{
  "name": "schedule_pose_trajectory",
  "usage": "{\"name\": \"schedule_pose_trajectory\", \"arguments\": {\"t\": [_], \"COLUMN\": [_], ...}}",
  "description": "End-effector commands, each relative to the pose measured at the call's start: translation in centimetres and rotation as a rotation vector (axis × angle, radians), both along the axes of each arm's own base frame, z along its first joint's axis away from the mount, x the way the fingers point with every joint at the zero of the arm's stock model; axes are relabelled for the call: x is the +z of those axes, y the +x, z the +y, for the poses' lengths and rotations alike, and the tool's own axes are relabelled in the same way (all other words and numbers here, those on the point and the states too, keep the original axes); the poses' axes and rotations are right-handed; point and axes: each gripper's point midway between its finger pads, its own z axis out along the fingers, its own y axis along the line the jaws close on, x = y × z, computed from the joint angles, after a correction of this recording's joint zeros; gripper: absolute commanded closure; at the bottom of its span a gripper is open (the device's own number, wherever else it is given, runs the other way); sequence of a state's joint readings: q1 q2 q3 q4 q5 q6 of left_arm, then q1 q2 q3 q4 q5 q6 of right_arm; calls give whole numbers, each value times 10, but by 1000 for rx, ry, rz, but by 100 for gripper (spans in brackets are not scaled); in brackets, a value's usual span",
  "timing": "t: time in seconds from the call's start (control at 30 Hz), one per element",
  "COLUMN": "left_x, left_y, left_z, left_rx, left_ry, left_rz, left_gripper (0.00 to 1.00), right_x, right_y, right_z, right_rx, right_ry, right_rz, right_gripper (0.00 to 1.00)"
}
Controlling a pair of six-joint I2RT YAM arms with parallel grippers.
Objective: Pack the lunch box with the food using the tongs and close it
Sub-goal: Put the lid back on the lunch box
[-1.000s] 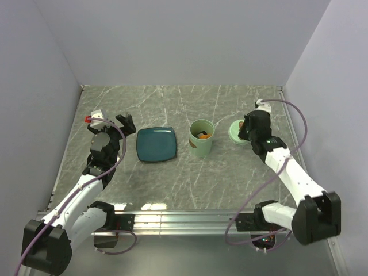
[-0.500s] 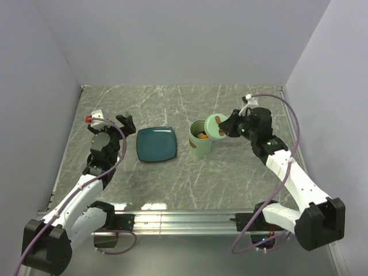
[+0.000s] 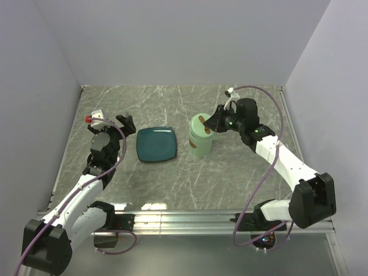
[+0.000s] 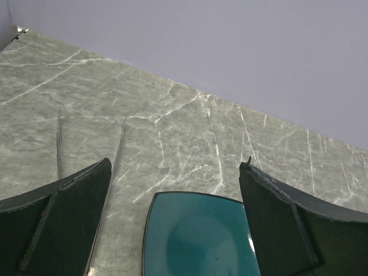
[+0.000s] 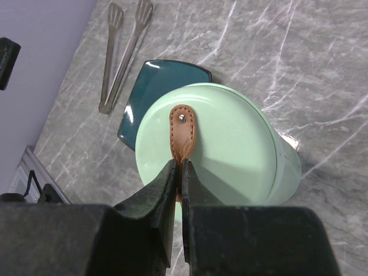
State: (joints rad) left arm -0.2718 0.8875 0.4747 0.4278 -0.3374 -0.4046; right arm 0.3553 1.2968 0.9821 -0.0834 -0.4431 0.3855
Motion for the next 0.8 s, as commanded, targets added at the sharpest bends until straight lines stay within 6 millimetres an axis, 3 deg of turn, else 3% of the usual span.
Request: {"name": "schedule_pose_trajectory", "arguments": {"t": [0.0,0.77], "left_x": [13,11], "left_y": [2,3], "left_z": [-2,-1], "left_rx": [-7,-2], "left_ry": [7,9], "left_rz": [-32,-26], "left_gripper": [1,1], "right_x": [22,-8], "right_y": [11,29], "right_z": [12,18], "right_rx": [26,1], "right_ry": [15,-71], "right_rz": [-49,40], "right_gripper": [100,100]}}
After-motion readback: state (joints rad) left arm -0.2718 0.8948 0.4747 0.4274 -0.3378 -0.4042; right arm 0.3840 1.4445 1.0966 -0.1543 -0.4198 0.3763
